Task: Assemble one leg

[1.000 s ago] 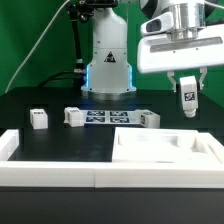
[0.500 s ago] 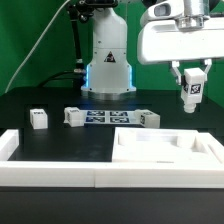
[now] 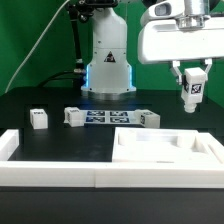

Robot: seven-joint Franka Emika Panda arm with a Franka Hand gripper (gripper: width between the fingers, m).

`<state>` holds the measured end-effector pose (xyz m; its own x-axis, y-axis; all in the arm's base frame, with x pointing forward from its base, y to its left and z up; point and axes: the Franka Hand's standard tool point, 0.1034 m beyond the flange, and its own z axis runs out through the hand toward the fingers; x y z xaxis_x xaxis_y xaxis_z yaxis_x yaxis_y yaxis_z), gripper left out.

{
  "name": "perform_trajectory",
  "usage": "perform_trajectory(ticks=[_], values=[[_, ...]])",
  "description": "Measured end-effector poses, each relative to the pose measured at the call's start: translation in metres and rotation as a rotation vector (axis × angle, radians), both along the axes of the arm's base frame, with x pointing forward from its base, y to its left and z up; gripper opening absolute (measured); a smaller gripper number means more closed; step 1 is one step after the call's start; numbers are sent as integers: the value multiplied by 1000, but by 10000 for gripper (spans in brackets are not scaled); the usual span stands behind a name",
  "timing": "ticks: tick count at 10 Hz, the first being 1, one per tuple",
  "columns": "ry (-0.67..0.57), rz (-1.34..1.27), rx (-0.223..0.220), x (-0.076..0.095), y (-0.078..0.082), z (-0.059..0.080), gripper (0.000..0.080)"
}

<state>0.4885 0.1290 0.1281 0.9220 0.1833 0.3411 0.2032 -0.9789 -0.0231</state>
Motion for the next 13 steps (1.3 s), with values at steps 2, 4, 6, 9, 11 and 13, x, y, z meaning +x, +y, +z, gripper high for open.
perform_trajectory(ticks=[2,4,6,9,11,13], values=[[-45,52,-32,40,-10,0,292],[-77,69,-46,74,-16,4,292],[-103,68,-46,72,-16,3,292],[-101,70,-49,72,-17,1,292],[-97,77,-59,80,-22,-8,292],[-108,106,-80,99,-28,-16,292]])
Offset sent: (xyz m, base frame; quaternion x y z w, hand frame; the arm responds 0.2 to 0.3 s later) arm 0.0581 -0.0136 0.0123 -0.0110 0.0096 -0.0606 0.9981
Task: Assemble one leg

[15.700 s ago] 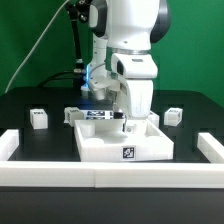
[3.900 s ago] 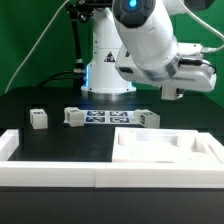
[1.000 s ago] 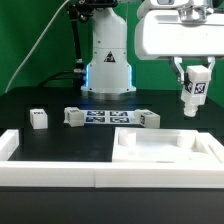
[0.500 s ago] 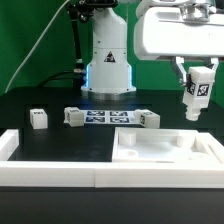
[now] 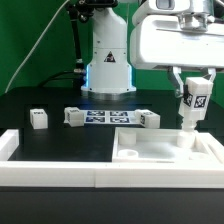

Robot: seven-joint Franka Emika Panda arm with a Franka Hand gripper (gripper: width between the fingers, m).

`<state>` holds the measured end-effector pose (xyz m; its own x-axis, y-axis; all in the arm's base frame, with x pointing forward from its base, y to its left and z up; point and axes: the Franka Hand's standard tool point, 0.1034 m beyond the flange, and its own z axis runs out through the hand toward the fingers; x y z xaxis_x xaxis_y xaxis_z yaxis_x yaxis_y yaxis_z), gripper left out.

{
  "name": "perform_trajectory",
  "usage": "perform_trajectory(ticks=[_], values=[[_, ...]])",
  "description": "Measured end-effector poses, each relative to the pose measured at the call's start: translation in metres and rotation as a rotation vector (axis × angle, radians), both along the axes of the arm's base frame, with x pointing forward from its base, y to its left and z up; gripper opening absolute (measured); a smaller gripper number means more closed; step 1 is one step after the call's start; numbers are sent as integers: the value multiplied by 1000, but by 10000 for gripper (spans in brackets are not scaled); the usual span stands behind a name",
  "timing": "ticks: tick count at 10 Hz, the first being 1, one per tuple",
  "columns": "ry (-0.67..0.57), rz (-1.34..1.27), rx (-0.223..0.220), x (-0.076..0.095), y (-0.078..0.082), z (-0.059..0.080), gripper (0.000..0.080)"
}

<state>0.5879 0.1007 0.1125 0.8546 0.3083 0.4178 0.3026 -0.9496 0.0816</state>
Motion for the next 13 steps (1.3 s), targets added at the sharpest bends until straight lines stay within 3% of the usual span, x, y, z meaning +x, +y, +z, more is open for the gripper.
perform_trajectory(ticks=[2,4,13], values=[[1,0,-5,14,0,-14,292],[5,3,-4,18,6,-22,292],[-54,17,-6,24,14,-33,294]])
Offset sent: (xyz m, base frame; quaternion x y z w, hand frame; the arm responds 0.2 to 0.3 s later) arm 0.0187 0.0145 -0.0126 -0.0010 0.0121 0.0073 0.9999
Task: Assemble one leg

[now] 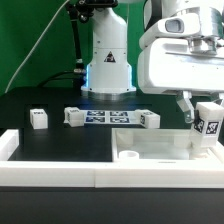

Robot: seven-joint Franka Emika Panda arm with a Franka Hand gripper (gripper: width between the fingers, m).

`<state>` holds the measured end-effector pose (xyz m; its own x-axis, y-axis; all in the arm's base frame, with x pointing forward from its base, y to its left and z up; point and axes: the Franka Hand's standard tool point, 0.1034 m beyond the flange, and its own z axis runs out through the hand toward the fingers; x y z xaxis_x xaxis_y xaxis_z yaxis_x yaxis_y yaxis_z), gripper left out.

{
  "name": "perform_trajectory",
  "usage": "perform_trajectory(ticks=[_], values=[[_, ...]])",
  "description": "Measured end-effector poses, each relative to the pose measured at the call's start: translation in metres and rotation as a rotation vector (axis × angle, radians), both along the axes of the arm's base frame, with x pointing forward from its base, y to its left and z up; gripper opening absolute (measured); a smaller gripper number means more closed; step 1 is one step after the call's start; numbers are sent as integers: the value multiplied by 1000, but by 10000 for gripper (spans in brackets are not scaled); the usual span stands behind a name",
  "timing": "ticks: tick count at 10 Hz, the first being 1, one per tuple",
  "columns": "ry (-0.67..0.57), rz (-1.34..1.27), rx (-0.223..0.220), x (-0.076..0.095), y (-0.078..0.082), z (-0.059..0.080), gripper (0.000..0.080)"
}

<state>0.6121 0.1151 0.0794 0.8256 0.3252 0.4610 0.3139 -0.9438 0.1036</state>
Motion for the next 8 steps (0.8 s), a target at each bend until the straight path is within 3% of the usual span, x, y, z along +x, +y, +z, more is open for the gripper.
perform_trajectory(ticks=[6,7,8], values=[[-27,3,1,-4,1,-7,294],[-27,3,1,-4,1,-7,373],[-27,3,1,-4,1,-7,373]])
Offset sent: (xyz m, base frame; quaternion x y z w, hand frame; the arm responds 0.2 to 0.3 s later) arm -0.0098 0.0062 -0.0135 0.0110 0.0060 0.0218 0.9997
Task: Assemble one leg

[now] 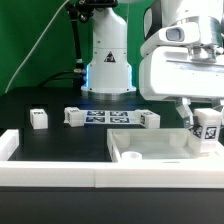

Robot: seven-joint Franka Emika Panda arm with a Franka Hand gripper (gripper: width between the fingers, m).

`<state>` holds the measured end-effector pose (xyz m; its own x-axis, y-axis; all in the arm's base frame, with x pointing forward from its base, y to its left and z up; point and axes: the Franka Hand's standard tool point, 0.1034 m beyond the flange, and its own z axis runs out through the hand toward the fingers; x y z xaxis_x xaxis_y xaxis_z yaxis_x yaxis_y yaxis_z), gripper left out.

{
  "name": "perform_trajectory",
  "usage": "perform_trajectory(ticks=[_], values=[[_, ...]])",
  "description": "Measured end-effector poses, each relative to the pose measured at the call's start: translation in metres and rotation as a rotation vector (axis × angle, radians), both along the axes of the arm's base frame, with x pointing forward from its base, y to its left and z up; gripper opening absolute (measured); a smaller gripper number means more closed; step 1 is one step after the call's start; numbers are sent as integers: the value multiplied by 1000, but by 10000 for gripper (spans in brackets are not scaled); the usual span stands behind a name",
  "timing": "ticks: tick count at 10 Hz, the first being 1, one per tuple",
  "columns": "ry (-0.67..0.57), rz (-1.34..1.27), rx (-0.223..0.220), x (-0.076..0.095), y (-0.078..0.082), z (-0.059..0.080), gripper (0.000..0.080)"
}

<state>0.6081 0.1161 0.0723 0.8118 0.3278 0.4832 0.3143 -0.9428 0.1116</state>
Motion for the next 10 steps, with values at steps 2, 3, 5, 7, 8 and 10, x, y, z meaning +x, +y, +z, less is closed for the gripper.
perform_trajectory(ticks=[2,3,5,7,8,10], values=[[0,0,0,0,0,0,619],[0,0,0,0,0,0,619],[0,0,0,0,0,0,648],[0,0,0,0,0,0,649],[0,0,-1,1,-1,4,649],[-4,-5,0,4,-4,11,649]])
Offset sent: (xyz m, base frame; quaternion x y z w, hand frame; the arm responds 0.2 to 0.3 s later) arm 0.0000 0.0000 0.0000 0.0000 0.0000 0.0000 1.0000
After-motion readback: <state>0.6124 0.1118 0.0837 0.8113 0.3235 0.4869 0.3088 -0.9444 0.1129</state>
